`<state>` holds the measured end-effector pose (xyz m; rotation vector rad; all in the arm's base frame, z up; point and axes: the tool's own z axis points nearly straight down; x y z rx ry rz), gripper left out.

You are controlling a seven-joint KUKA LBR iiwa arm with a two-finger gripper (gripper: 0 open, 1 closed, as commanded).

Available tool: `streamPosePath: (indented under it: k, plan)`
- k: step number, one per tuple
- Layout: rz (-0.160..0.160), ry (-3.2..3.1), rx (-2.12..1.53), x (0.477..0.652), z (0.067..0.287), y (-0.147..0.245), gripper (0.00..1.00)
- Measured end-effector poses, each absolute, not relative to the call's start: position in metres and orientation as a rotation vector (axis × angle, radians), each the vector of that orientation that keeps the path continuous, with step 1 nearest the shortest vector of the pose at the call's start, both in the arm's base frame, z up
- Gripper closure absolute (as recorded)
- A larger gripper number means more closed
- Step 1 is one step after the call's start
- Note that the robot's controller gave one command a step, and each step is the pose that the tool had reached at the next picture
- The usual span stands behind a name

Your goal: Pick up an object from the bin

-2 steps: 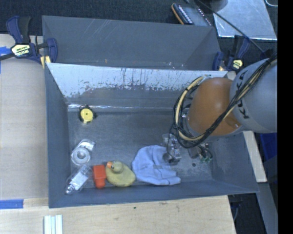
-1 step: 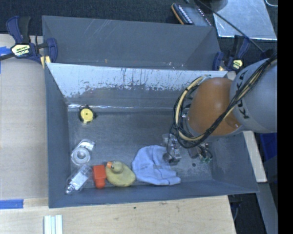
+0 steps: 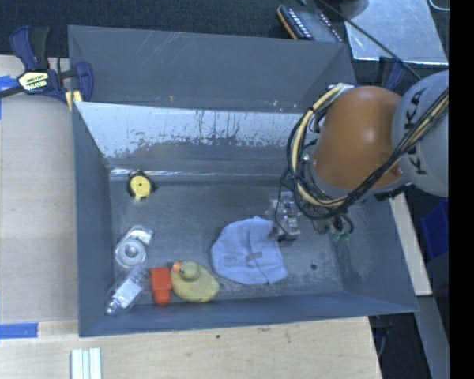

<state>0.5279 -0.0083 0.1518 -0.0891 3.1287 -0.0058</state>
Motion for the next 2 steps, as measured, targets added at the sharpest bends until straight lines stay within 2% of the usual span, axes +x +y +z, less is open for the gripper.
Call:
streamPosePath:
  k: [1,2]
  plan:
    - [-0.007,3.123,-0.151,0.532,0.25,-0.016,1.0]
    - [-0.004,3.115,-0.196,0.537,0.301,0.019,1.0]
